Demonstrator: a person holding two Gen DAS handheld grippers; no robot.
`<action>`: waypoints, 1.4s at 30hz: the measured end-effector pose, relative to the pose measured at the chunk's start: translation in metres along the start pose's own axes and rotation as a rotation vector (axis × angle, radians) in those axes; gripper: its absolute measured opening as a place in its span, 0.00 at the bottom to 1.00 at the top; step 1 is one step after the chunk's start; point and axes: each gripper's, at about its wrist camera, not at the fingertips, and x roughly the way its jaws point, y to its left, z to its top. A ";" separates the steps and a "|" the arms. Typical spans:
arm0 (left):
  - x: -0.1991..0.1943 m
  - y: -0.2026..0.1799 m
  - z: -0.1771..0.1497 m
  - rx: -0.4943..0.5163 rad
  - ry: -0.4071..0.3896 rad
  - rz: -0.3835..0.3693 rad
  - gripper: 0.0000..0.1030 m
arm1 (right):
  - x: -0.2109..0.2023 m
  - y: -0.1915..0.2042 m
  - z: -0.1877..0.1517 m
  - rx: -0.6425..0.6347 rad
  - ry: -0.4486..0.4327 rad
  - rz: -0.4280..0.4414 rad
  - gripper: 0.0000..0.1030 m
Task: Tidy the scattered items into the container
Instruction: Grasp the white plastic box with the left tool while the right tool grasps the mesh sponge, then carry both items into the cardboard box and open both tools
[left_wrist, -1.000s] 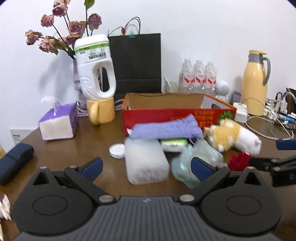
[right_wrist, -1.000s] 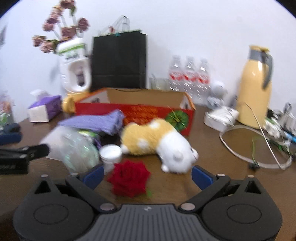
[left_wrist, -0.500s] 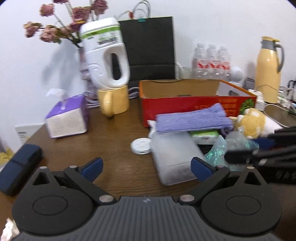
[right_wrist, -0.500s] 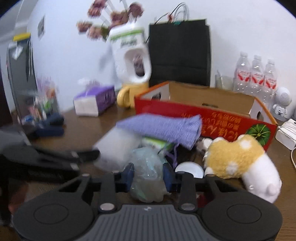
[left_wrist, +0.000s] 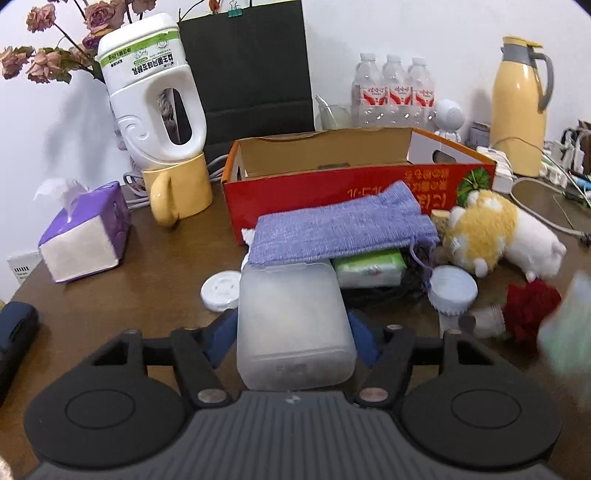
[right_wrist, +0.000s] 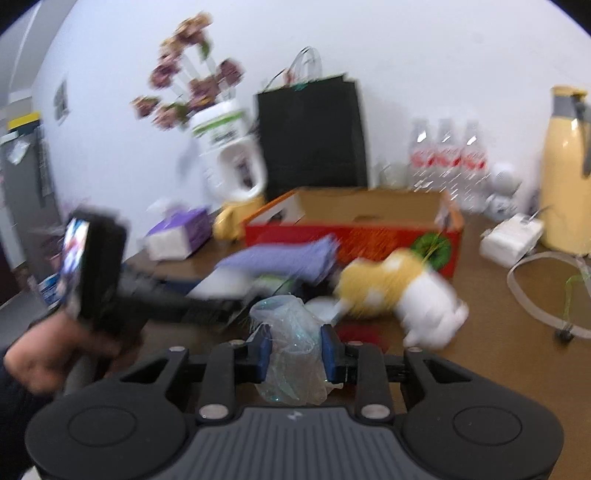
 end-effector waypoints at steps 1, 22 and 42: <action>-0.007 0.001 -0.004 -0.005 0.004 0.009 0.65 | -0.001 0.005 -0.007 -0.011 0.015 0.010 0.26; -0.107 -0.053 -0.064 0.078 -0.023 -0.006 0.84 | -0.016 0.001 -0.049 0.006 -0.022 -0.091 0.82; -0.105 -0.042 -0.063 -0.038 0.002 -0.069 0.65 | -0.001 0.018 -0.039 -0.061 0.016 -0.059 0.26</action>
